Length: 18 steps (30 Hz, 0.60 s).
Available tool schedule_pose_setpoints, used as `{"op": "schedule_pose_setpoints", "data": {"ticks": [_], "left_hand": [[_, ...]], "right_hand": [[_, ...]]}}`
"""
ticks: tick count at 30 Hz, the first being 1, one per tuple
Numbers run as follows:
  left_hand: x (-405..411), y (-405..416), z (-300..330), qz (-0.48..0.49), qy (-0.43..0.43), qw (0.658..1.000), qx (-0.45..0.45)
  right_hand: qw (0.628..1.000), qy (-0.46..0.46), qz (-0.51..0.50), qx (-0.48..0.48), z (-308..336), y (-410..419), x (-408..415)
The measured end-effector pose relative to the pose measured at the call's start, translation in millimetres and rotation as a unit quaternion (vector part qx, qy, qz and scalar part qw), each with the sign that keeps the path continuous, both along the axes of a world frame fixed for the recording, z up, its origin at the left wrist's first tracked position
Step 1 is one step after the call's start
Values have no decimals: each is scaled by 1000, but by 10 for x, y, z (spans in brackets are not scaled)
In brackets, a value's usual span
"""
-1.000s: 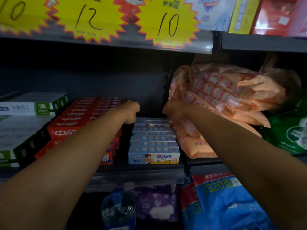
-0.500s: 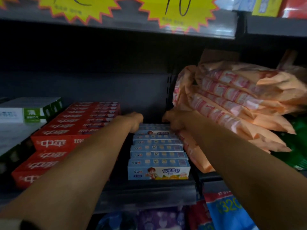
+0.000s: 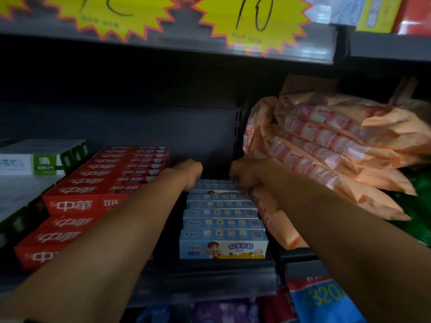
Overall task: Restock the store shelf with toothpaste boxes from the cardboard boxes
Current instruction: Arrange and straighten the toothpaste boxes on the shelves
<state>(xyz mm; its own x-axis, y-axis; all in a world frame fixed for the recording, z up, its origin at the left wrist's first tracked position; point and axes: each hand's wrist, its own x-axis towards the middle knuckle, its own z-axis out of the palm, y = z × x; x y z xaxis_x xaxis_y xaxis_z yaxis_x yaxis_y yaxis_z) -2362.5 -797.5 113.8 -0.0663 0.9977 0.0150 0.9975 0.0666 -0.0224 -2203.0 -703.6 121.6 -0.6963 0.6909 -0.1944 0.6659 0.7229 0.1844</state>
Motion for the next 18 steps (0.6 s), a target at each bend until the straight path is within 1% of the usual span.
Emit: {"op": "schedule_pose_setpoints", "data": {"ticks": [5, 10, 15, 18], "left_hand": [[6, -103, 42, -16, 3, 1000, -16], [28, -160, 53, -16, 0, 1000, -19], [31, -222, 21, -5, -3, 1000, -28], [40, -306, 69, 5, -16, 1000, -24]], "right_hand": [[1000, 21, 6, 0, -49, -18, 31], [1000, -3, 5, -14, -4, -104, 29], [999, 29, -2, -24, -2, -145, 93], [998, 52, 11, -26, 70, -255, 133]]}}
